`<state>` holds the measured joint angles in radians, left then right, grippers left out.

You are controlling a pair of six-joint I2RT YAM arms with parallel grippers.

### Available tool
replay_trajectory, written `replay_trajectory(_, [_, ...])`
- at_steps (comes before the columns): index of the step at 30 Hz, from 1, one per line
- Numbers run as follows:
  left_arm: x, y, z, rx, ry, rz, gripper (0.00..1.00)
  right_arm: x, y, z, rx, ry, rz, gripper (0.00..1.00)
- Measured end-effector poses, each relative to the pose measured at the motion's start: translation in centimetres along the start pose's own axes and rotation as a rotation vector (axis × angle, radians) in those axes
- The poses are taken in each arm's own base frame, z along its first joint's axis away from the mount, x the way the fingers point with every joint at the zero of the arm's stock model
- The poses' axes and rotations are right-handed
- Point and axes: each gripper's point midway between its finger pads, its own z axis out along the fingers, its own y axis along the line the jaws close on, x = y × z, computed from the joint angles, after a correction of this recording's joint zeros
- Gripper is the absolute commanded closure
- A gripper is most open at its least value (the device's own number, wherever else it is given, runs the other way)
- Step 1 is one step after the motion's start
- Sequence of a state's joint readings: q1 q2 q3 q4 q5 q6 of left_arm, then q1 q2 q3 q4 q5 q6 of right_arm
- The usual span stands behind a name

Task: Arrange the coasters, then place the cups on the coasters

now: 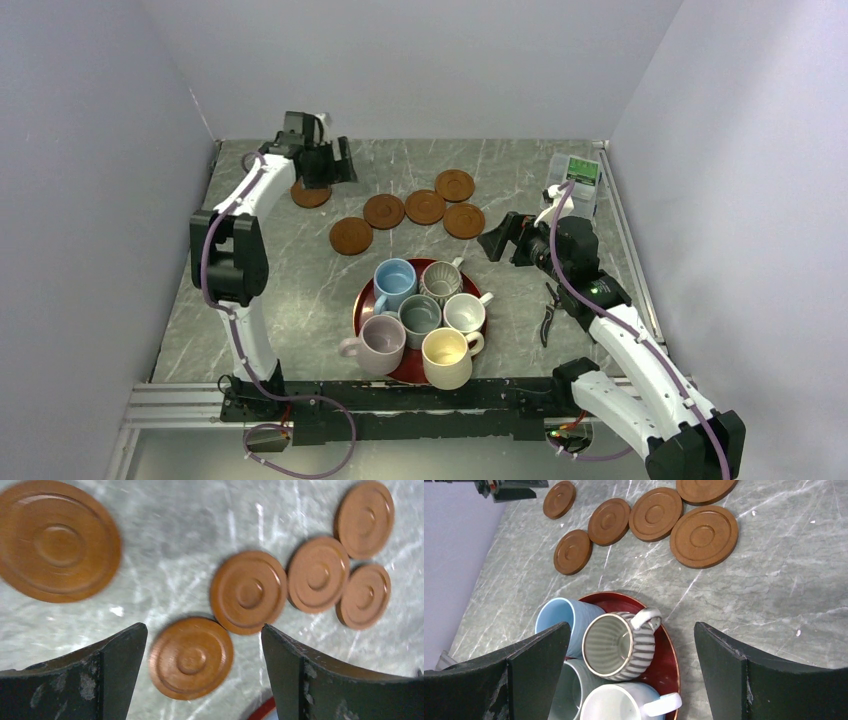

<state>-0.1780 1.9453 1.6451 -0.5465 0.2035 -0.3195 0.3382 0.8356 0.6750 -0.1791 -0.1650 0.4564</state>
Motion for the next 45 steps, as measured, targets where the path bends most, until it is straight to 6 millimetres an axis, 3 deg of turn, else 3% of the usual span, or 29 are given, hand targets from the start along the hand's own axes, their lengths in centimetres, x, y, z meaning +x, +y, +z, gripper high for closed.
replay_trajectory(3, [-1.7, 3.1, 0.5, -0.047, -0.028, -0.043, 0.1, 0.0, 0.0, 0.0, 0.0, 0.001, 0.0, 0.0])
replay_trajectory(7, [-1.6, 6.6, 2.8, -0.128, -0.003, -0.08, 0.1, 0.1, 0.0, 0.0, 0.002, 0.003, 0.001, 0.0])
replay_trajectory(14, [0.2, 9.0, 6.6, -0.182, 0.054, -0.094, 0.1, 0.1, 0.0, -0.1, 0.0, 0.002, 0.001, 0.0])
replay_trajectory(26, [-2.6, 10.2, 9.0, -0.175, -0.014, -0.059, 0.11, 0.1, 0.1, -0.7, 0.001, 0.003, 0.001, 0.0])
replay_trajectory(37, [-2.1, 10.5, 9.9, -0.163, -0.002, -0.033, 0.12, 0.6, -0.2, -0.7, 0.011, 0.023, 0.004, 0.0])
replay_trajectory(45, [-1.0, 8.8, 9.5, -0.076, 0.011, -0.044, 0.13, 0.9, -0.3, -0.7, 0.016, 0.033, 0.005, 0.0])
